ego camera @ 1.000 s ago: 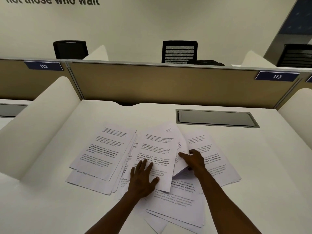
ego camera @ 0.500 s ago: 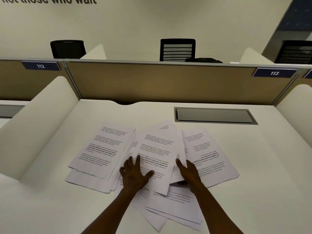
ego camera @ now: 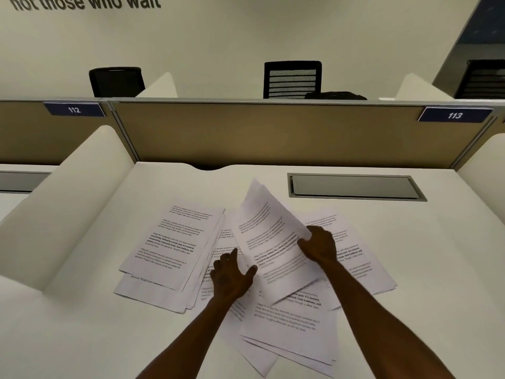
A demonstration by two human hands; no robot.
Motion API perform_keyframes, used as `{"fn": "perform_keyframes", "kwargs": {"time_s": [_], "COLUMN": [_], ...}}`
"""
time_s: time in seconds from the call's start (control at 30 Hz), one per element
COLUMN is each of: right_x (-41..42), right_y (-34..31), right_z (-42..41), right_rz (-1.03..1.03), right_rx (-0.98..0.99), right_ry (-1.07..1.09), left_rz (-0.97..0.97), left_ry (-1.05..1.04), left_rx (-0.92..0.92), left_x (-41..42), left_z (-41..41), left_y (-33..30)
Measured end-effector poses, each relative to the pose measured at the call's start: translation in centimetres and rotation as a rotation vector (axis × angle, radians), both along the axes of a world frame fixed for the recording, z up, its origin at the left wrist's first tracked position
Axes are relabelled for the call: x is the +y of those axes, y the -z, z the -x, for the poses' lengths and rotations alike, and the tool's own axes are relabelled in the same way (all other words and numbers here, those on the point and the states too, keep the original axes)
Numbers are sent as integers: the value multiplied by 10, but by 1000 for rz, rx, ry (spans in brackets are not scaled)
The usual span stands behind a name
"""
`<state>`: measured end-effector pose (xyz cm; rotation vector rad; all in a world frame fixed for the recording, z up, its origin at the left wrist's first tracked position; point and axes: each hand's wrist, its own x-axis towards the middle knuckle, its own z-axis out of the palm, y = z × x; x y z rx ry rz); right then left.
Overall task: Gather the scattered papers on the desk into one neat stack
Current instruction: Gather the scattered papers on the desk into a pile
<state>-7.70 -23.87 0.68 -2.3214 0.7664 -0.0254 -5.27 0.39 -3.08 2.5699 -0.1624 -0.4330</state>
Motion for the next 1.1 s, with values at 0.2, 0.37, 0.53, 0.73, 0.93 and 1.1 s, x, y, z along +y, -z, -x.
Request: {"fn": "perform_keyframes", "kwargs": {"time_s": [0.2, 0.37, 0.53, 0.73, 0.93, 1.1], "right_x": [-19, -15, -14, -21, -77, -128], "right_y": [15, 21, 4, -3, 4, 14], "right_z": [-19, -23, -20, 16, 80, 109], "right_rz": [126, 132, -46, -273, -563, -548], "right_rx": [176, 172, 68, -179, -334, -168], "right_ry": [-154, -123, 39, 8, 239, 245], "left_rz": [-175, -221, -238, -152, 87, 174], "left_ry": [205, 249, 261, 192, 200, 303], "left_rx": [-91, -105, -126, -143, -212, -75], "left_x": [-1, 4, 4, 0, -22, -58], "left_z": [12, 12, 13, 14, 31, 59], "left_y": [4, 10, 11, 10, 11, 12]}}
